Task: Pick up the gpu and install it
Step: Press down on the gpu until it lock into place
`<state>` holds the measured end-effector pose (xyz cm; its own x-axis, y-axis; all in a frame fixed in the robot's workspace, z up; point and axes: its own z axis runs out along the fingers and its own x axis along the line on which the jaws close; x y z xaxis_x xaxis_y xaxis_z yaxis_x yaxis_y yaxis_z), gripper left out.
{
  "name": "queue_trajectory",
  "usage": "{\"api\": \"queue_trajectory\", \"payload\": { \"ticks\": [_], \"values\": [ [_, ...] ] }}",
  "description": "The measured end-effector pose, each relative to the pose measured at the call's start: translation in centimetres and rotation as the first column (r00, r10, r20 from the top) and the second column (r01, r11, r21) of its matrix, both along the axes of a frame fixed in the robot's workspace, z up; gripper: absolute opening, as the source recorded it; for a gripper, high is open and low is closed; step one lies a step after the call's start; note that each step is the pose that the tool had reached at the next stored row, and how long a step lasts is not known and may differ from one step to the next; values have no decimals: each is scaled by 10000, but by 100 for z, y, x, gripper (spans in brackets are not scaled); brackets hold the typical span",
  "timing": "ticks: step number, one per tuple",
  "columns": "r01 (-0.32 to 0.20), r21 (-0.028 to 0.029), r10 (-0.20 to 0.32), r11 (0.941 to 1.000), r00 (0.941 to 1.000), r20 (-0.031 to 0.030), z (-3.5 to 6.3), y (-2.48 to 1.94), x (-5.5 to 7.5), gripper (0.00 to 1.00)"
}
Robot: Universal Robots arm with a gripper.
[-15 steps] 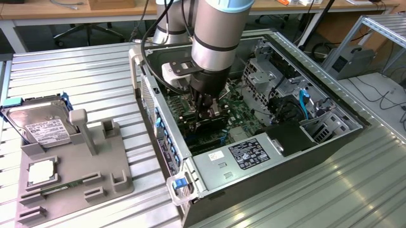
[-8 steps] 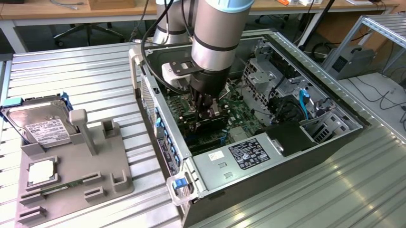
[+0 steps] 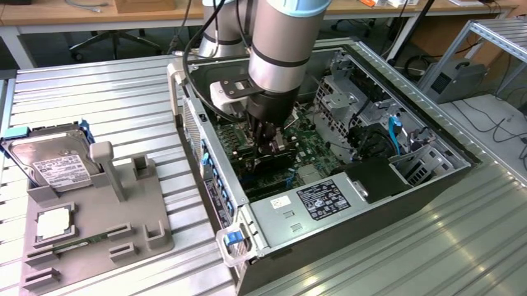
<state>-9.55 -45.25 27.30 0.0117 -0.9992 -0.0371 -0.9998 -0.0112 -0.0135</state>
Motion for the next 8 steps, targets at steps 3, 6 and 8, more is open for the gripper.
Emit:
{"api": "queue_trajectory", "payload": {
  "ticks": [3, 6, 8],
  "values": [
    [-1, -14, 1, 10000, 10000, -6, 72, -1, 6, 11],
    [-2, -13, 2, 10000, 10000, -6, 91, -1, 26, 11],
    [-1, -13, 1, 10000, 10000, -6, 110, -1, 52, 11]
  ]
}}
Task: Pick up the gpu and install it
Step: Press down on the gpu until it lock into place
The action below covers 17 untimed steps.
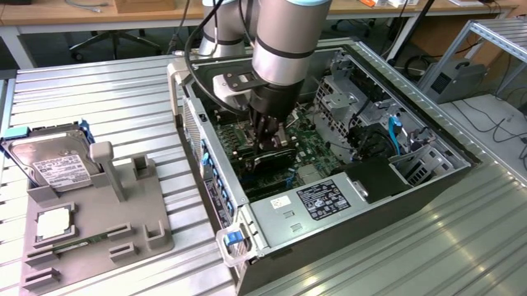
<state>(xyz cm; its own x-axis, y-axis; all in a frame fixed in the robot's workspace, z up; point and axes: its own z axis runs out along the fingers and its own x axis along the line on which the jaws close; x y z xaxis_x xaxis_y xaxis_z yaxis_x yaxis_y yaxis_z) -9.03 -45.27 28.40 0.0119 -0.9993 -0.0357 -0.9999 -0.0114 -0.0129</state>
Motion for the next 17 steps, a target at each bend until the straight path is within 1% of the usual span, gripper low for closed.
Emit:
{"api": "queue_trajectory", "payload": {
  "ticks": [6, 8, 11, 15, 17],
  "values": [
    [0, -1, 0, 10000, 10000, 0, 79, 0, 55, 11],
    [0, 1, 0, 10000, 10000, 0, 129, 0, 74, 11],
    [0, 1, 0, 10000, 10000, 0, 178, 0, 92, 11],
    [0, 1, 0, 10000, 10000, 0, 231, 0, 105, 11],
    [2, 2, -2, 10000, 10000, 1, 240, 0, 107, 11]
  ]
}}
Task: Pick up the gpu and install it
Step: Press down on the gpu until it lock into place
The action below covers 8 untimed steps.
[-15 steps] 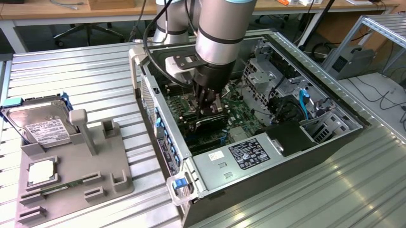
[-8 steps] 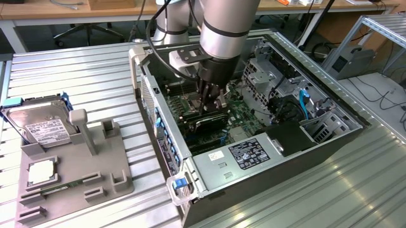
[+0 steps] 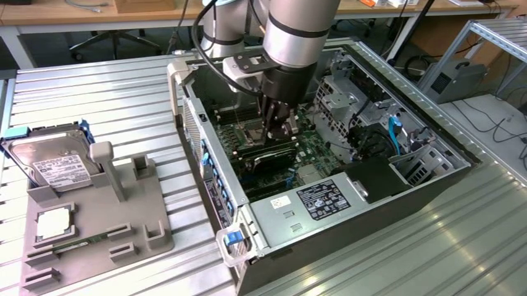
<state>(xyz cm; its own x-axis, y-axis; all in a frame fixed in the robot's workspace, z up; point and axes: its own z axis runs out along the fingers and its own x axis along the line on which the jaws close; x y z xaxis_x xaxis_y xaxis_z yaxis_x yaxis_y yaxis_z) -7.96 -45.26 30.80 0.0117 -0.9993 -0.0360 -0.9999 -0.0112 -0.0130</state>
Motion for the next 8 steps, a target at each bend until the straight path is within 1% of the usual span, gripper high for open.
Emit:
{"api": "queue_trajectory", "payload": {
  "ticks": [8],
  "values": [
    [-2, -2, 2, 10000, 10000, -2, 4, 0, 5, 11]
  ]
}}
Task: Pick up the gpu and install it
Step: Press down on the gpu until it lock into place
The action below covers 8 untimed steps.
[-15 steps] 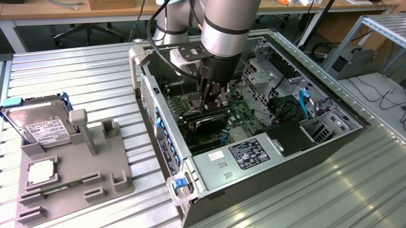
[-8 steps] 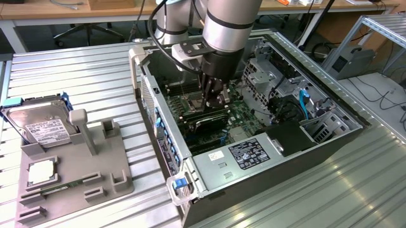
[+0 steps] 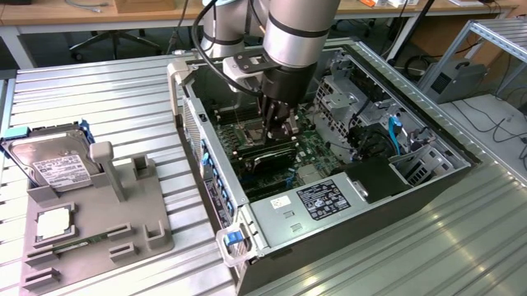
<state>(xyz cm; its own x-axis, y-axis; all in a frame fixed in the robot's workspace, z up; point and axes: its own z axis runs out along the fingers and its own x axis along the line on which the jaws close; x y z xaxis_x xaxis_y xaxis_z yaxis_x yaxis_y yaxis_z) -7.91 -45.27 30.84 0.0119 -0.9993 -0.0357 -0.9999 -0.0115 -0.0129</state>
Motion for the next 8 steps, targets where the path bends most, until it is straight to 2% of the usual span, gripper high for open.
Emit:
{"api": "queue_trajectory", "payload": {
  "ticks": [8],
  "values": [
    [2, 3, -2, 10000, 10000, 2, 46, 0, 4, 11]
  ]
}}
